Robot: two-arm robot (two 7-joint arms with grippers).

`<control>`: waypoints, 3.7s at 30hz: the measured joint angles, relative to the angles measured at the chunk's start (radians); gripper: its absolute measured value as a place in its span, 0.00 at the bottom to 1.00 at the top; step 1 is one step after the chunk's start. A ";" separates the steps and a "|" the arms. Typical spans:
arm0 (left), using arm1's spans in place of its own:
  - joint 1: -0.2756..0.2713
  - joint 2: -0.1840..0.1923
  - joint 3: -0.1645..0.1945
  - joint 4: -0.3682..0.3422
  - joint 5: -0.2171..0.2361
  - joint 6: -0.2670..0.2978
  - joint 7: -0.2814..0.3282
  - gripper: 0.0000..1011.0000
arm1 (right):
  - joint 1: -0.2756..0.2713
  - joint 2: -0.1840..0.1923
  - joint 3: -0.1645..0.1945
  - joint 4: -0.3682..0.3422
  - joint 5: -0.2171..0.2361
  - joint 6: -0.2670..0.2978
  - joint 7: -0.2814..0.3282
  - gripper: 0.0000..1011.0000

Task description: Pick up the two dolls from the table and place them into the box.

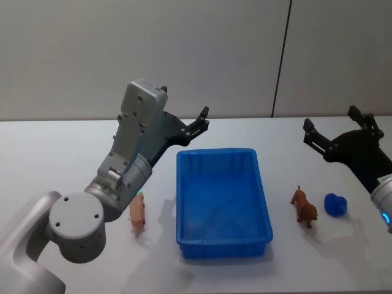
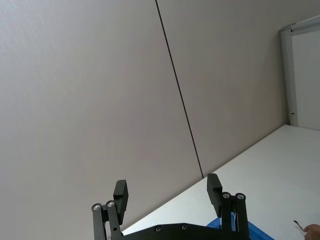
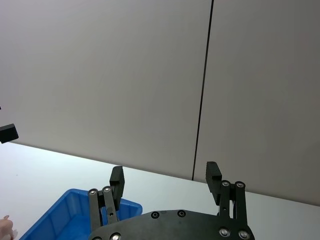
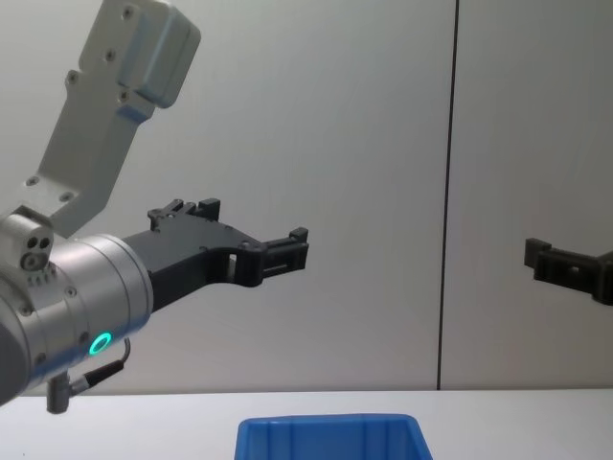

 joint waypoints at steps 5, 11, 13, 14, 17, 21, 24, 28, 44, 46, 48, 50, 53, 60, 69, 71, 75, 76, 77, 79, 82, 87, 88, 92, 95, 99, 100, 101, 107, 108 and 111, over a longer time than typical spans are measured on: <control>0.000 0.000 0.000 0.000 0.000 0.000 0.000 0.99 | 0.000 0.000 0.000 0.000 0.000 0.000 0.000 0.99; 0.000 0.000 0.000 0.000 0.000 0.000 0.000 0.99 | 0.000 0.000 0.000 0.000 0.000 0.000 0.000 0.99; 0.001 0.000 -0.001 0.000 -0.001 0.003 0.001 0.99 | 0.000 0.000 0.000 0.000 0.000 0.000 0.000 0.99; 0.001 0.000 -0.001 -0.001 -0.002 0.005 0.002 0.99 | 0.000 0.000 0.000 0.000 0.000 0.000 0.000 0.99; 0.004 0.001 -0.003 -0.005 -0.010 0.016 0.010 0.99 | 0.000 0.000 0.000 0.000 0.000 0.000 0.000 0.99; 0.010 0.004 -0.008 -0.013 -0.027 0.038 0.028 0.99 | 0.000 0.000 0.000 0.000 0.000 0.000 0.000 0.99; 0.018 0.008 -0.014 -0.022 -0.050 0.068 0.052 0.99 | 0.000 0.000 0.000 0.000 0.000 0.000 0.000 0.99; 0.028 0.014 -0.023 -0.031 -0.082 0.103 0.077 0.99 | 0.000 0.000 0.000 0.000 0.000 0.000 0.000 0.99; 0.058 0.035 -0.058 -0.037 -0.212 0.246 0.133 0.99 | 0.000 0.000 0.000 0.000 0.000 0.000 0.000 0.99; 0.059 0.036 -0.062 -0.032 -0.229 0.267 0.136 0.99 | 0.000 0.000 0.000 0.000 0.000 0.000 0.000 0.99; 0.060 0.036 -0.064 -0.028 -0.238 0.280 0.137 0.99 | 0.000 0.000 0.000 0.000 0.000 0.000 0.000 0.99; 0.061 0.037 -0.068 -0.021 -0.251 0.299 0.138 0.99 | 0.000 0.000 0.000 0.000 0.000 0.000 0.000 0.99; 0.062 0.037 -0.072 -0.010 -0.268 0.325 0.139 0.99 | 0.000 0.000 0.000 0.000 0.000 0.000 0.000 0.99; 0.062 0.034 -0.078 0.021 -0.296 0.377 0.141 0.99 | 0.000 0.000 0.000 0.000 0.000 0.000 0.000 0.99; 0.057 0.024 -0.082 0.069 -0.321 0.434 0.143 0.99 | 0.000 0.000 0.000 0.000 0.000 0.000 0.000 0.99; 0.056 0.022 -0.082 0.077 -0.324 0.442 0.143 0.99 | 0.000 0.000 0.000 0.000 0.000 0.000 0.000 0.99; 0.052 0.016 -0.082 0.099 -0.329 0.458 0.141 0.99 | 0.000 0.000 0.000 0.000 0.000 0.000 0.000 0.99; 0.051 0.015 -0.082 0.103 -0.329 0.461 0.141 0.99 | 0.000 0.000 0.000 0.000 0.000 0.000 0.000 0.99; 0.049 0.012 -0.082 0.111 -0.331 0.467 0.139 0.99 | 0.000 0.000 0.000 0.000 0.000 0.000 0.000 0.99; 0.046 0.008 -0.082 0.126 -0.332 0.474 0.137 0.99 | 0.000 0.000 0.000 0.000 0.000 0.000 0.000 0.99; 0.041 0.002 -0.082 0.147 -0.334 0.482 0.132 0.99 | 0.000 0.000 0.000 0.000 0.000 0.000 0.000 0.99; 0.032 -0.007 -0.081 0.179 -0.335 0.491 0.124 0.99 | 0.000 0.000 0.000 0.000 0.000 0.000 0.000 0.99; 0.028 -0.010 -0.081 0.189 -0.335 0.493 0.121 0.99 | 0.000 0.000 0.000 0.000 0.000 0.000 0.000 0.99; 0.017 -0.019 -0.080 0.219 -0.333 0.497 0.112 0.99 | 0.000 0.000 0.000 0.000 0.000 0.000 0.000 0.99; 0.008 -0.026 -0.080 0.241 -0.330 0.499 0.104 0.98 | 0.000 0.000 0.000 0.000 0.000 0.000 0.000 0.99; -0.004 -0.034 -0.080 0.272 -0.325 0.502 0.094 0.87 | 0.000 0.000 0.000 0.000 0.000 0.000 0.000 0.99; -0.010 -0.037 -0.080 0.284 -0.322 0.503 0.088 0.86 | 0.000 0.000 0.000 0.000 0.000 0.000 0.000 0.99; -0.012 -0.039 -0.080 0.290 -0.320 0.503 0.086 0.84 | 0.000 0.000 0.000 0.000 0.000 0.000 0.000 0.99; -0.034 -0.052 -0.079 0.339 -0.303 0.505 0.069 0.64 | 0.000 0.000 0.000 0.000 0.000 0.000 0.000 0.99; -0.034 -0.052 -0.079 0.339 -0.303 0.505 0.069 0.62 | 0.000 0.000 0.000 0.000 0.000 0.000 0.000 0.99; -0.044 -0.057 -0.079 0.358 -0.291 0.506 0.062 0.54 | 0.000 0.000 0.000 0.000 0.000 0.000 0.000 0.99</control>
